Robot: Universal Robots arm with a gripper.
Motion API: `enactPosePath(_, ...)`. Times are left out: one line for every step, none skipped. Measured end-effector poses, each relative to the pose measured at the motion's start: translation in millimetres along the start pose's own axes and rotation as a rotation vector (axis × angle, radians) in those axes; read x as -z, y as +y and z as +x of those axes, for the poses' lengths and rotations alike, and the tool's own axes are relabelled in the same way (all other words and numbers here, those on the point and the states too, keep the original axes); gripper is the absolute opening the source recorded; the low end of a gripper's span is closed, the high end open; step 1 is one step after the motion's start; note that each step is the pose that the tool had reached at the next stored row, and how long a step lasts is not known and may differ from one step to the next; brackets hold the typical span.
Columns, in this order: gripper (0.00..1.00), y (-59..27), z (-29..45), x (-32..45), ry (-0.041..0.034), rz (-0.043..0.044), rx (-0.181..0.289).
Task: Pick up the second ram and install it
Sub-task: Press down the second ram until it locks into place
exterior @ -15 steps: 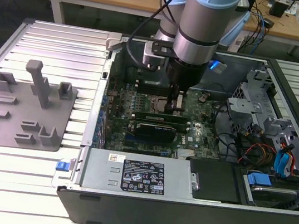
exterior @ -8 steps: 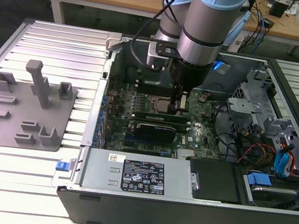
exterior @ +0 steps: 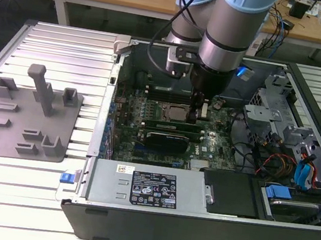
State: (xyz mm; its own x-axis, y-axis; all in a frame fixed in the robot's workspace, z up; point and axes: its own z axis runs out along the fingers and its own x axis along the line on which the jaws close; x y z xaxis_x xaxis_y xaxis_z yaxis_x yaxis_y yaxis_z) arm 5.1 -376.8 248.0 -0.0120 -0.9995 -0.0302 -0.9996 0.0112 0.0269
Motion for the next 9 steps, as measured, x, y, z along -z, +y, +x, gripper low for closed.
enactPosePath(0.08, -1.7, 0.0, 0.0, 0.0000, 0.0000, 0.000)
enactPosePath(0.08, -3.2, 0.0, 0.0, 0.0000, 0.0000, 0.000)
enactPosePath(0.08, -5.3, 0.0, -0.1, 0.0000, 0.0000, 0.000)
enactPosePath(0.08, -8.4, 0.0, -0.7, -0.0001, 0.0000, 0.000)
enactPosePath(0.08, -10.5, -0.1, -1.8, -0.0001, 0.0001, 0.000)
enactPosePath(0.08, -11.4, 0.0, -3.8, 0.0000, 0.0000, 0.000)
enactPosePath(0.08, -12.2, 0.0, -5.5, 0.0000, 0.0000, 0.000)
enactPosePath(0.08, -13.6, 0.0, -6.1, 0.0001, 0.0000, 0.000)
enactPosePath(0.08, -14.6, 0.0, -6.5, 0.0001, 0.0000, 0.000)
